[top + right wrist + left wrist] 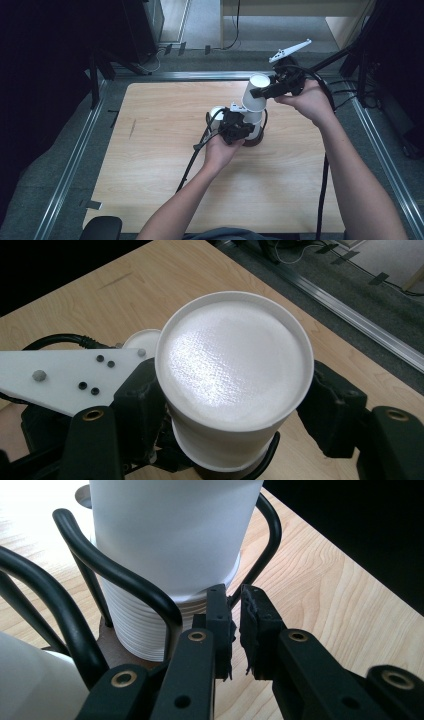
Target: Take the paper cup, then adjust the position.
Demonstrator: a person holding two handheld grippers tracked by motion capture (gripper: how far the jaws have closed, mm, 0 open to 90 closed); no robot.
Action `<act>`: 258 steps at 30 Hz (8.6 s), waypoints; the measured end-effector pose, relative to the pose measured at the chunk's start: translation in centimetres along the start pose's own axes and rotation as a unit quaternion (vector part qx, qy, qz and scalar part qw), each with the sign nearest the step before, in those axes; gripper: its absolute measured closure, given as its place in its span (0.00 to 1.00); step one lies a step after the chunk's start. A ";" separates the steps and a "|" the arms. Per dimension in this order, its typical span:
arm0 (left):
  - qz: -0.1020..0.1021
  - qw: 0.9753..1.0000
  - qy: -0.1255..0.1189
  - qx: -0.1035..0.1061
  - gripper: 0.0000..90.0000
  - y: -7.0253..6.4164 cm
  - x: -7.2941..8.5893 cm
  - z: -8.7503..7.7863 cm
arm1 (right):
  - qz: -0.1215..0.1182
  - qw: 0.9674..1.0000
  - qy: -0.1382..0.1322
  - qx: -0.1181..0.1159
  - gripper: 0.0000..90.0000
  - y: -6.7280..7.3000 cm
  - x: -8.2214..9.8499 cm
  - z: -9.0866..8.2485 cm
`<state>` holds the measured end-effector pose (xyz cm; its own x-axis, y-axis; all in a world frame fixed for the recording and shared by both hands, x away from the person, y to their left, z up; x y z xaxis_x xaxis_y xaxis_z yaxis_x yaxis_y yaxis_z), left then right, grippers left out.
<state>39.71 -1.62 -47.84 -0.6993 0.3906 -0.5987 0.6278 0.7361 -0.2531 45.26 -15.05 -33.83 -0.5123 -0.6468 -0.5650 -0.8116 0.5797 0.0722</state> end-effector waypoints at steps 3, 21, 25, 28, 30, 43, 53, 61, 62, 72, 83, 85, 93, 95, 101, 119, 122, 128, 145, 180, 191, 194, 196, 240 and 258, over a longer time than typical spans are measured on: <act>0.000 1.000 -0.001 0.001 0.92 0.0 0.0 0.0 | -0.001 1.000 -0.005 0.000 0.36 0.1 0.0 -0.5; 0.005 1.000 0.005 0.000 0.89 0.2 0.1 -0.3 | -0.004 1.000 -0.016 -0.007 0.36 0.6 1.7 -4.3; 0.014 1.000 0.006 0.007 0.89 0.0 0.4 -0.9 | -0.005 1.000 -0.015 -0.012 0.36 0.7 3.2 -5.0; 0.016 1.000 0.009 0.015 0.89 0.1 0.6 -1.4 | -0.003 1.000 -0.010 -0.015 0.36 0.9 3.9 -5.2; 0.021 0.999 0.011 0.021 0.88 0.3 0.8 -1.7 | -0.005 1.000 -0.009 -0.016 0.36 1.0 4.2 -5.3; 0.064 0.997 0.020 0.049 0.80 1.2 3.0 -4.6 | -0.020 0.999 -0.016 -0.038 0.36 3.5 7.9 -4.3; 0.108 0.991 0.036 0.071 0.71 1.8 4.9 -6.6 | -0.036 0.997 -0.005 -0.062 0.36 4.8 9.5 -1.7; 0.121 0.987 0.049 0.092 0.64 2.9 6.6 -7.9 | -0.055 0.995 -0.003 -0.084 0.36 6.1 10.3 1.2; 0.120 0.987 0.047 0.092 0.62 3.1 6.6 -8.0 | -0.055 0.995 -0.003 -0.086 0.36 6.3 10.3 1.5; 0.129 0.981 0.063 0.129 0.52 4.7 7.6 -9.2 | -0.072 0.992 0.003 -0.104 0.36 7.6 10.5 4.6; 0.138 0.979 0.061 0.140 0.46 5.8 8.4 -9.3 | -0.065 0.990 -0.005 -0.123 0.36 8.2 11.0 6.8; 0.135 0.979 0.058 0.144 0.45 6.0 8.5 -9.3 | -0.065 0.990 -0.002 -0.122 0.36 8.3 11.2 7.1; 0.133 0.975 0.061 0.165 0.43 6.4 9.0 -8.8 | -0.063 0.990 -0.005 -0.127 0.36 8.6 11.6 7.7; 0.138 0.976 0.059 0.160 0.41 6.4 9.0 -8.8 | -0.065 0.990 -0.010 -0.127 0.36 8.6 11.6 7.7; 0.144 0.972 0.062 0.175 0.30 6.4 9.3 -8.6 | -0.062 0.990 -0.018 -0.129 0.36 8.8 11.3 8.0; 0.157 0.968 0.082 0.180 0.27 5.3 9.5 -7.4 | -0.072 0.985 -0.020 -0.153 0.36 9.7 10.5 8.9; 0.158 0.967 0.078 0.183 0.26 5.1 9.4 -7.3 | -0.073 0.984 -0.017 -0.159 0.36 9.9 10.3 9.0; 0.161 0.966 0.081 0.183 0.25 4.8 9.4 -6.9 | -0.077 0.983 -0.014 -0.163 0.36 10.3 10.1 9.1; 0.176 0.960 0.083 0.200 0.19 3.9 9.4 -6.2 | -0.077 0.981 -0.012 -0.177 0.36 11.0 9.7 9.3; 0.206 0.952 0.092 0.208 0.31 3.0 9.5 -5.8 | -0.045 0.973 -0.003 -0.225 0.36 10.9 9.6 9.6; 0.211 0.951 0.117 0.194 0.31 3.5 9.2 -6.6 | -0.053 0.974 -0.004 -0.220 0.29 10.5 9.9 9.4; 0.215 0.951 0.122 0.188 0.31 3.8 8.8 -7.1 | -0.064 0.976 -0.004 -0.208 0.29 10.4 10.2 9.3; 0.233 0.947 0.137 0.175 0.31 3.9 8.5 -7.5 | -0.069 0.976 -0.006 -0.205 0.29 10.4 10.3 9.1; 0.329 0.913 0.229 0.075 0.31 4.0 7.2 -6.9 | -0.101 0.978 -0.013 -0.181 0.29 10.4 10.3 9.9; 0.344 0.903 0.226 0.122 0.30 2.9 7.8 -6.1 | -0.120 0.974 -0.005 -0.194 0.34 11.7 9.5 10.5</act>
<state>34.03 6.94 -48.59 -0.1494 0.9354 -0.3205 0.9849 0.1122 -0.1319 33.89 -9.20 -47.02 -0.2944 -0.7342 -0.6117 -0.9533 0.1810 0.2416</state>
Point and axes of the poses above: each handheld gripper's, and its own axes: z roughly forward along the jaws, x roughly out of its underside, y roughly to its left, the point moved 3 cm from there along z, roughly forward along the jaws, and after that the axes turned 13 degrees about y, right-handed, at the moved point
